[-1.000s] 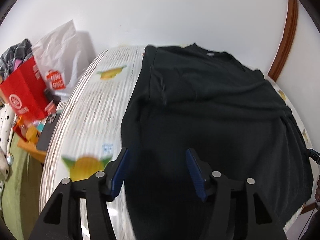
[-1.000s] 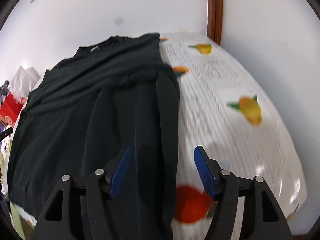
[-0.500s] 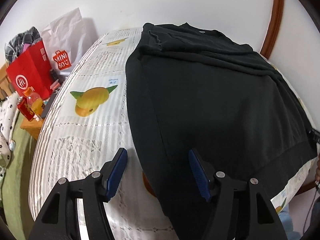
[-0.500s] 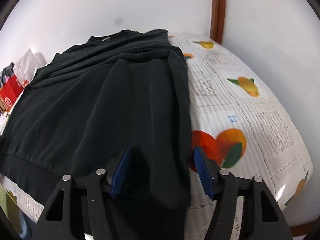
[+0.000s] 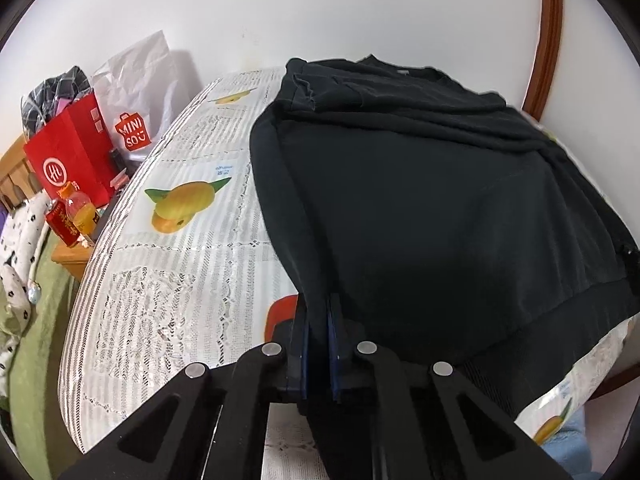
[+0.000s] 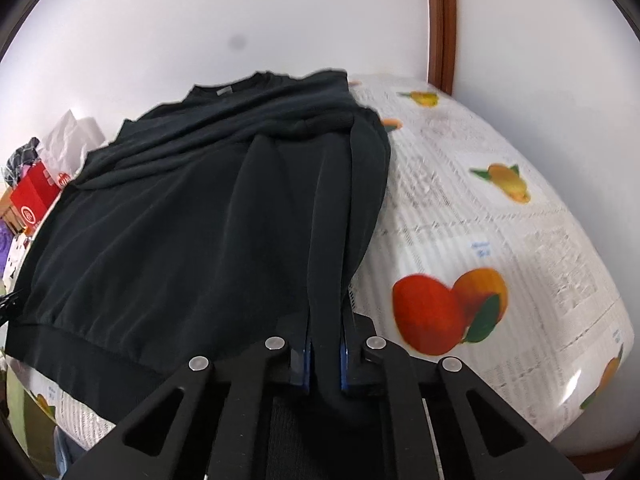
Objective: Fold small clothes
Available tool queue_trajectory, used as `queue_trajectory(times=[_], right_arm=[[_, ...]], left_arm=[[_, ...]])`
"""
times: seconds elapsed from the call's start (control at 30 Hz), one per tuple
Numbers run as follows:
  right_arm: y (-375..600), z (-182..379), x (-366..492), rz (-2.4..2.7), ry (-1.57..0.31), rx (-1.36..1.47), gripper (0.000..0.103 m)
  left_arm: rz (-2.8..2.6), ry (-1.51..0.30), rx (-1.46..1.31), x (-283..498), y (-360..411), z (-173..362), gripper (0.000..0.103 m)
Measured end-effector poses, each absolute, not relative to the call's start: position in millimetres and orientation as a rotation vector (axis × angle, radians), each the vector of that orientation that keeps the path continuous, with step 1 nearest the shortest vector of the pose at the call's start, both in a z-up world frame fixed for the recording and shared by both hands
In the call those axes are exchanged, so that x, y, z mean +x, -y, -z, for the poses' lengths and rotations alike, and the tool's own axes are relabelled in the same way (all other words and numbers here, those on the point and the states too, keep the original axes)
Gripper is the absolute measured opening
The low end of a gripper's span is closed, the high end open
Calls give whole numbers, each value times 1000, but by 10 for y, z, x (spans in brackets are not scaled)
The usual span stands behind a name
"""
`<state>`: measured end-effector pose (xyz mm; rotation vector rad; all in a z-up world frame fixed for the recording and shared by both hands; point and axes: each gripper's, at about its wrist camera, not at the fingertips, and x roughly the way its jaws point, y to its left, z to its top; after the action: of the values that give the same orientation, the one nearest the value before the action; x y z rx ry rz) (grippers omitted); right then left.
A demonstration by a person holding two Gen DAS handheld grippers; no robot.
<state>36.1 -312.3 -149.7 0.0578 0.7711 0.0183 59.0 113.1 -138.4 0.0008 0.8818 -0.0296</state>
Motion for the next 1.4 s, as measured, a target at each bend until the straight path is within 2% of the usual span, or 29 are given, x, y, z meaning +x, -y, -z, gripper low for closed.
queue_trajectory(times=[0.3,0.47,0.83,1.07,1.4], right_arm=[[3277,912,60,-118,-610,125,8],[3311,597,60,-159,-505,136,8],[3188,78,1148,-122,-449,102,8],[3142,141,2088,-122,-494,113,9],[3194,878,3018,-85,-674,130,9]], left_arm=[[120,-693,-138,371,-1413,747,7],[132,-616,-151,497,-1465,453,7],[46,-572,-97,1552,-1311,56,7],[-13,-640,-99,2428,-1256,268,7],[-59,-789,-42,3076,-1161,902,9]])
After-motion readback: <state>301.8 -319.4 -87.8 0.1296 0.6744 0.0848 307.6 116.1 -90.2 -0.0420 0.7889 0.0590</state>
